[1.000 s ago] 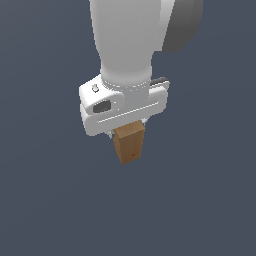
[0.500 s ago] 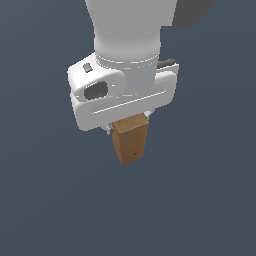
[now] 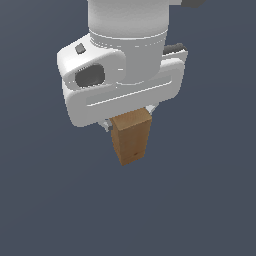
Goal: Pick up the object and move it to a goal position.
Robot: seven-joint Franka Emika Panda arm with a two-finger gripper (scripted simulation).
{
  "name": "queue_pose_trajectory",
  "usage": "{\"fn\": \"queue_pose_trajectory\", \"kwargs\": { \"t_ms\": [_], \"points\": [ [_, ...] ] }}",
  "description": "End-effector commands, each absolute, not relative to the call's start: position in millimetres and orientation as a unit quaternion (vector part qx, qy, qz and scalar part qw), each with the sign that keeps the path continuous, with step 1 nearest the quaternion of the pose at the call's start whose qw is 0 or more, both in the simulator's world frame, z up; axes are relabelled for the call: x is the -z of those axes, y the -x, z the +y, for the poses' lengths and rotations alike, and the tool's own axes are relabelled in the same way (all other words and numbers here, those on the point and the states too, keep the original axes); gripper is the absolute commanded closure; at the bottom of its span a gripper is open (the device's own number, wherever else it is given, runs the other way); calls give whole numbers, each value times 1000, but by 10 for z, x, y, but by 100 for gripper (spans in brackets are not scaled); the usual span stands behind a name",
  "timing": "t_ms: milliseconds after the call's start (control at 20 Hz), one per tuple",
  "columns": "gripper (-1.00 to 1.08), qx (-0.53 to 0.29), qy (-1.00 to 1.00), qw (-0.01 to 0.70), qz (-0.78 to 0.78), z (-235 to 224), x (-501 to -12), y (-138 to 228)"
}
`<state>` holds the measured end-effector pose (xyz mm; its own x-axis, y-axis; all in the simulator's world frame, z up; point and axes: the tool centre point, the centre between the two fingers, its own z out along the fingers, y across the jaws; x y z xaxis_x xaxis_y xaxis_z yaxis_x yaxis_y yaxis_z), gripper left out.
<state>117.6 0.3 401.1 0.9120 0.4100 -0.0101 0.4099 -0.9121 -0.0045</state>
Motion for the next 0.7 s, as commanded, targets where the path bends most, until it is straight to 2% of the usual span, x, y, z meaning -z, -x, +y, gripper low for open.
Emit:
{"fn": "queue_pose_trajectory", "kwargs": {
  "t_ms": [0,650],
  "points": [
    [108,0,978,0,-210,5,-4117,-1196],
    [108,0,978,0,-210,7,-4182,-1231]
  ]
}}
